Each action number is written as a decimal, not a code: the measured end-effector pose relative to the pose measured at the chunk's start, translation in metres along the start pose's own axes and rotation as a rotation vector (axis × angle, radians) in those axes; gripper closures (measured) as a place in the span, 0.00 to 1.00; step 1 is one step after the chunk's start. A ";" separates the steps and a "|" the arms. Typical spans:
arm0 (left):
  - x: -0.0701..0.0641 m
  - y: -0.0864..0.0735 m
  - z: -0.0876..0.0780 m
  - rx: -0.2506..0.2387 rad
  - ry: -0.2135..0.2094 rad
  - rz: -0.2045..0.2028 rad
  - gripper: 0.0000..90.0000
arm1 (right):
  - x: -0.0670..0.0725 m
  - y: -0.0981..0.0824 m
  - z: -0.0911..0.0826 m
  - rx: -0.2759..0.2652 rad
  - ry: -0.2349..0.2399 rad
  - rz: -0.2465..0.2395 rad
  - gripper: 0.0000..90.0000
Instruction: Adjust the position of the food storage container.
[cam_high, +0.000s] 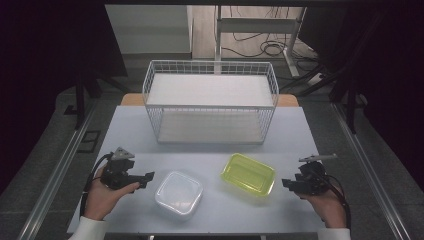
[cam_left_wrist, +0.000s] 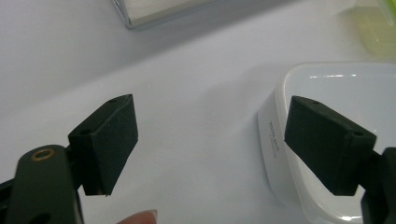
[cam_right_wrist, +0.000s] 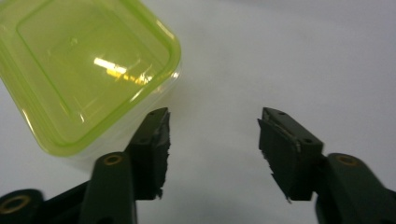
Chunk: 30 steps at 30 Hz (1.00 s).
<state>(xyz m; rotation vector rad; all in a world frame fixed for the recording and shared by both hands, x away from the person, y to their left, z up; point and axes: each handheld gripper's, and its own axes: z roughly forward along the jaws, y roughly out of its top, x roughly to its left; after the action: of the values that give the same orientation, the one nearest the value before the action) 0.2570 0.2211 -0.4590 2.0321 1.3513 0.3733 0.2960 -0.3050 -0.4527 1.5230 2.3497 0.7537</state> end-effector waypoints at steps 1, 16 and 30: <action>0.000 0.000 0.000 0.003 0.000 0.001 0.19 | 0.001 0.000 0.001 0.016 0.001 -0.004 0.53; 0.000 0.003 0.006 0.009 -0.001 0.016 0.19 | 0.023 0.001 0.027 0.164 0.003 -0.072 0.99; -0.001 0.002 0.003 0.004 0.007 0.001 0.19 | 0.040 0.015 0.045 0.201 0.005 -0.099 0.99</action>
<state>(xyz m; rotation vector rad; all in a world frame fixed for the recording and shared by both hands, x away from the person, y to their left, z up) 0.2600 0.2185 -0.4600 2.0365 1.3561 0.3790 0.3112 -0.2515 -0.4791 1.4670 2.5488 0.5116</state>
